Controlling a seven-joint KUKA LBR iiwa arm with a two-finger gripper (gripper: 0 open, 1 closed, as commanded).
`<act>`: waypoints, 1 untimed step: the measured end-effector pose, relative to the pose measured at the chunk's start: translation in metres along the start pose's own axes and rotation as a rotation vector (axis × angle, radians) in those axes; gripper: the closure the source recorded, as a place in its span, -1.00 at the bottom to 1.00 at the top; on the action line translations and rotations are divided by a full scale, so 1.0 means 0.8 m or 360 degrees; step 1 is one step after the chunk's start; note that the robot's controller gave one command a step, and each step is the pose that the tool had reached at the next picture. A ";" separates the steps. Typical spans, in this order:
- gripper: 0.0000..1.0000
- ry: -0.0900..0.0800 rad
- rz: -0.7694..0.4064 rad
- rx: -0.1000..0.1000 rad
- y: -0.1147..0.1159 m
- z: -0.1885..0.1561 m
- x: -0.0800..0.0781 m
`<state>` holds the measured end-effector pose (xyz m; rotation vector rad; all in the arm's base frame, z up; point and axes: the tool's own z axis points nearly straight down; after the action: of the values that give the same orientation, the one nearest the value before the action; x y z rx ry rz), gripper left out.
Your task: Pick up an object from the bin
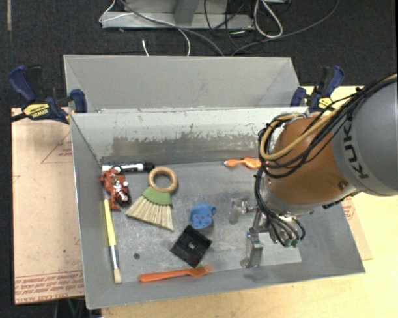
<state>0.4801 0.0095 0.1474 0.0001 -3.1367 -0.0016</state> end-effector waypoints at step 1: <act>-1.00 -0.0007 0.0001 0.0000 0.000 -0.002 -0.002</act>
Offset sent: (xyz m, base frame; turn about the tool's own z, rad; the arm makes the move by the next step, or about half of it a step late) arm 0.0478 0.0894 -0.0774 -0.1599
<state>0.4814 0.0094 0.1491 -0.0005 -3.1409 -0.0016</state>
